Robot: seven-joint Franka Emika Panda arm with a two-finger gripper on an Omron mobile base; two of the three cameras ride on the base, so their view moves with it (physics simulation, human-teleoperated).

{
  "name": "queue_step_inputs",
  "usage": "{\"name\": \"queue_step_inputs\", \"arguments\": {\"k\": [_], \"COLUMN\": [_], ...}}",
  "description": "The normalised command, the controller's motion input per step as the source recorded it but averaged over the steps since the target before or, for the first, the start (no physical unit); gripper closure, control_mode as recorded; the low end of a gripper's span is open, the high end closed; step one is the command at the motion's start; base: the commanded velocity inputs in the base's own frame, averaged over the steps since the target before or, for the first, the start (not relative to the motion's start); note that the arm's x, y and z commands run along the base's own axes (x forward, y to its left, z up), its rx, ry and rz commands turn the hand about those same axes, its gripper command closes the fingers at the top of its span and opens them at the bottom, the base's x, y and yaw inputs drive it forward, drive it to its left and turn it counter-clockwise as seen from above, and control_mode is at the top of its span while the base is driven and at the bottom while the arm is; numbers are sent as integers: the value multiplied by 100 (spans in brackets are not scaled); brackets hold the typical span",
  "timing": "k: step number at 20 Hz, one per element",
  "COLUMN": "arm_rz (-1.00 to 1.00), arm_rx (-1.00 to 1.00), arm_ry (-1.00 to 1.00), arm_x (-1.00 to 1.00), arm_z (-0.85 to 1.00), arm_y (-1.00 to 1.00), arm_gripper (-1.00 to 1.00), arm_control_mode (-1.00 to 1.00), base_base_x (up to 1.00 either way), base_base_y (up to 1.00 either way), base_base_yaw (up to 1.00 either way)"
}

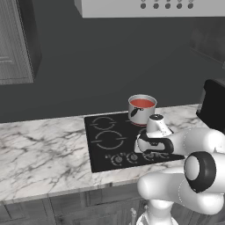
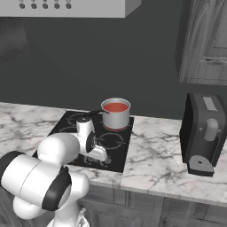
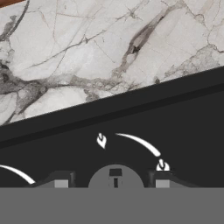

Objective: Wait until the marinara sauce is simmered to a deep red color and then turn off the stove.

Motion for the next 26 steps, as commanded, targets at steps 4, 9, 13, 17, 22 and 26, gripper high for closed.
{"name": "queue_step_inputs", "arguments": {"k": [4, 9, 13, 17, 22, 26], "arm_rz": [0, 0, -6, -20, -25, -29], "arm_rx": [0, 0, 0, 0, 0, 0], "arm_ry": [0, 0, 0, 0, 0, 0], "arm_x": [0, -3, -11, -3, 0, 0], "arm_z": [0, -2, -3, 0, 0, 0], "arm_y": [0, 0, 0, 0, 0, 0], "arm_gripper": [100, 100, 100, 100, 100, 100], "arm_control_mode": [-100, -100, -100, -100, -100, -100], "base_base_x": [0, 0, 0, 0, 0, 0], "base_base_y": [0, 0, 0, 0, 0, 0], "base_base_yaw": [0, 0, 0, 0, 0, 0]}}
